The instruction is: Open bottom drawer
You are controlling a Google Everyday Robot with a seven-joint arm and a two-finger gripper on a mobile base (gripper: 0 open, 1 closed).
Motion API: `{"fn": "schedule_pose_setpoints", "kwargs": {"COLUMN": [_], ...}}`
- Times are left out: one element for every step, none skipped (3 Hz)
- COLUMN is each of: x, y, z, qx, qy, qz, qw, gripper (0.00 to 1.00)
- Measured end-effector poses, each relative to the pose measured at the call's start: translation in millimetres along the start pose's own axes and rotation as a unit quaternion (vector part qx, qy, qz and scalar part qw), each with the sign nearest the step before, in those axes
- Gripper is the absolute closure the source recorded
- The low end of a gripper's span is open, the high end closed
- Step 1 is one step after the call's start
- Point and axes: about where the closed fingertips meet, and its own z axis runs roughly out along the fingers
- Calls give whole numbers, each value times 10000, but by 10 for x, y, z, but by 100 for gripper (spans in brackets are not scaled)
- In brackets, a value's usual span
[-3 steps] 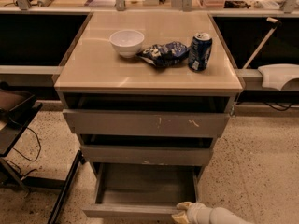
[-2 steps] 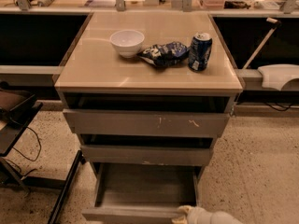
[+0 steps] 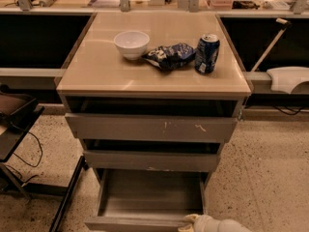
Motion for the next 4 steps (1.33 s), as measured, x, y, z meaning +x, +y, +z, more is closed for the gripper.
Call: {"fn": "schedule_pose_setpoints", "kwargs": {"x": [0,0,0,0], "y": [0,1,1,1], "z": [0,0,1,1], "qx": [0,0,-1,-1], "qy": [0,0,0,0], "qz": [0,0,0,0], "qw": [10000,10000,10000,10000], "gripper": [35,12,0,0]}}
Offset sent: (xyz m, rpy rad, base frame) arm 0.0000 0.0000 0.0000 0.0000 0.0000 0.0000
